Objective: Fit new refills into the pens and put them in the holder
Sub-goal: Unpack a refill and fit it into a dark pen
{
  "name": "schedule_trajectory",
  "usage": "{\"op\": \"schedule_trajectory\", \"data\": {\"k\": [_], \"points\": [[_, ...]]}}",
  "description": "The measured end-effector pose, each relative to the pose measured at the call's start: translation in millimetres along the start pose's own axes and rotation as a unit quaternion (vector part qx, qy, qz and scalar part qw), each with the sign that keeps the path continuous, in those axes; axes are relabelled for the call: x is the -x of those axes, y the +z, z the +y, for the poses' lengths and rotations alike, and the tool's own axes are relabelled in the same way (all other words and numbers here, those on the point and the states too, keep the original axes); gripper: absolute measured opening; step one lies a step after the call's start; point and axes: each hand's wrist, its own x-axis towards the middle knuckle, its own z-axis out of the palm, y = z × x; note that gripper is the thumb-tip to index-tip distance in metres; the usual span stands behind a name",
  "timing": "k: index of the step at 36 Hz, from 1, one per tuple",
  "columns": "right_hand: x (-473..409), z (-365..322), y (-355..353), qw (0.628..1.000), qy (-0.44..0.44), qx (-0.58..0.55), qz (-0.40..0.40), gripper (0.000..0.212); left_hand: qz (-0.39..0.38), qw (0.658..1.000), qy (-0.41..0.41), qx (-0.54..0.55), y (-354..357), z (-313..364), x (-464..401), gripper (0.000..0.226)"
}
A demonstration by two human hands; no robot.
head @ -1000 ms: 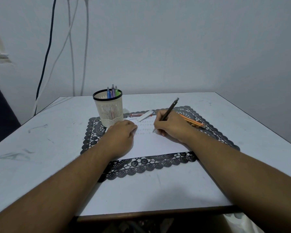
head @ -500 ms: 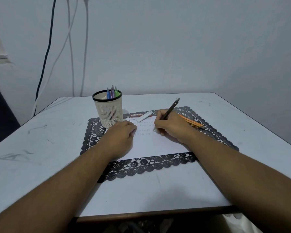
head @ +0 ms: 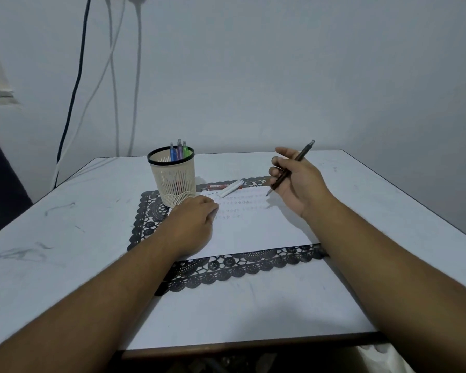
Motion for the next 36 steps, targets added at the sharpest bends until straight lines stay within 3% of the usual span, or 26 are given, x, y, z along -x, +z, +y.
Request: {"op": "schedule_trajectory", "data": {"k": [4, 7, 9, 17, 36], "points": [[2.4, -5.8, 1.5, 0.999, 0.015, -0.045, -0.021, 0.011, -0.002, 1.000, -0.003, -0.002, -0.2, 0.1, 0.3, 0.022], [3.7, -10.8, -2.6, 0.988, 0.049, -0.130, -0.071, 0.051, 0.000, 1.000, -0.003, 0.000, -0.2, -0.1, 0.3, 0.021], [3.7, -12.0, -6.0, 0.983, 0.059, -0.152, -0.080, 0.058, -0.001, 1.000, 0.000, 0.000, -0.5, 0.1, 0.3, 0.022], [8.5, -10.4, -5.5, 0.980, 0.067, -0.154, -0.108, 0.044, 0.002, 1.000, 0.007, 0.007, -0.3, -0.8, 0.3, 0.023], [9.5, -6.5, -4.7, 0.968, 0.080, -0.149, -0.183, 0.045, -0.010, 1.000, -0.005, 0.007, -5.7, 6.3, 3.2, 0.026]]}}
